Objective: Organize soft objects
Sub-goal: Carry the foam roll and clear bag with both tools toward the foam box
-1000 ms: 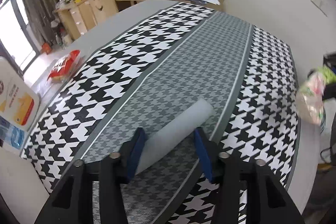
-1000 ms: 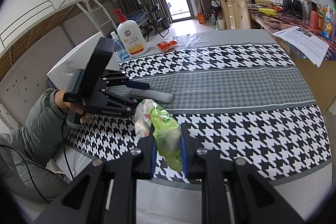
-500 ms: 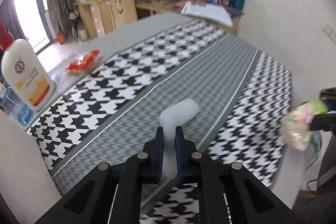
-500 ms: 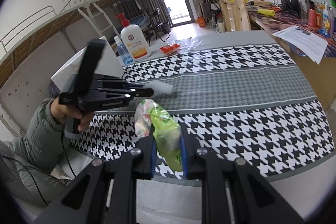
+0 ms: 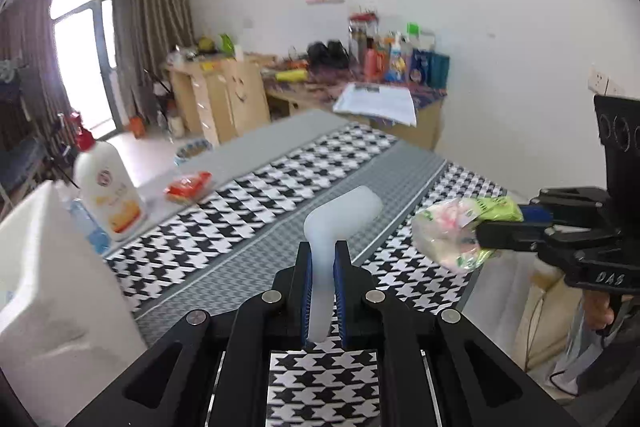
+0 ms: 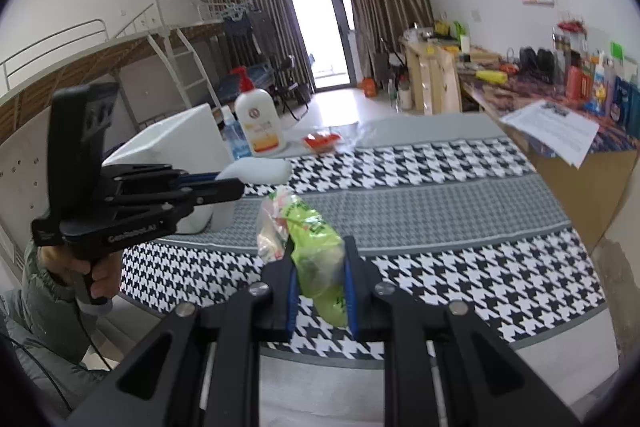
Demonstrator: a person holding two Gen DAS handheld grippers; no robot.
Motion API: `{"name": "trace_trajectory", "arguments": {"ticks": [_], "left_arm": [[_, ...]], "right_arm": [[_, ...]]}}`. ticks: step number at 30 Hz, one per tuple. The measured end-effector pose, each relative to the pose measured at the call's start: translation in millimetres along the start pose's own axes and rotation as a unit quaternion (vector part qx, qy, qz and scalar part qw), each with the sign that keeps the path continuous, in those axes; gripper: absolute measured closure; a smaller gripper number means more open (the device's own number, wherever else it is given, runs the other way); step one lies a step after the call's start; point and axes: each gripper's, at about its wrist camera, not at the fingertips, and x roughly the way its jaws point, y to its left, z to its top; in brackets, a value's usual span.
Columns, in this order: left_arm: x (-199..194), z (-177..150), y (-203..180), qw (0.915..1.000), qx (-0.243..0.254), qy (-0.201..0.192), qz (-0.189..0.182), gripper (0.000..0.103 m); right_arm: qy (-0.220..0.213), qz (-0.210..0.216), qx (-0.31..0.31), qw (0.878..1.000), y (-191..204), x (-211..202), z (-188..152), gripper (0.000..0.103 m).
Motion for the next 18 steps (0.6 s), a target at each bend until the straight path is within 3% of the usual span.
{"name": "trace_trajectory", "arguments": {"ticks": [10, 13, 18], "left_arm": [[-74, -13, 11, 0.9953, -0.051, -0.056, 0.061, 0.092], [-98, -20, 16, 0.9903, -0.071, -0.076, 0.092, 0.092], [-141, -33, 24, 0.9742, -0.092, -0.114, 0.172, 0.092]], "right_arm": [[-0.050, 0.003, -0.026, 0.998, 40, -19, 12, 0.080], [-0.061, -0.001, -0.038, 0.997, 56, -20, 15, 0.080], [-0.080, 0.002, -0.052, 0.995, 83, -21, 19, 0.080]]}}
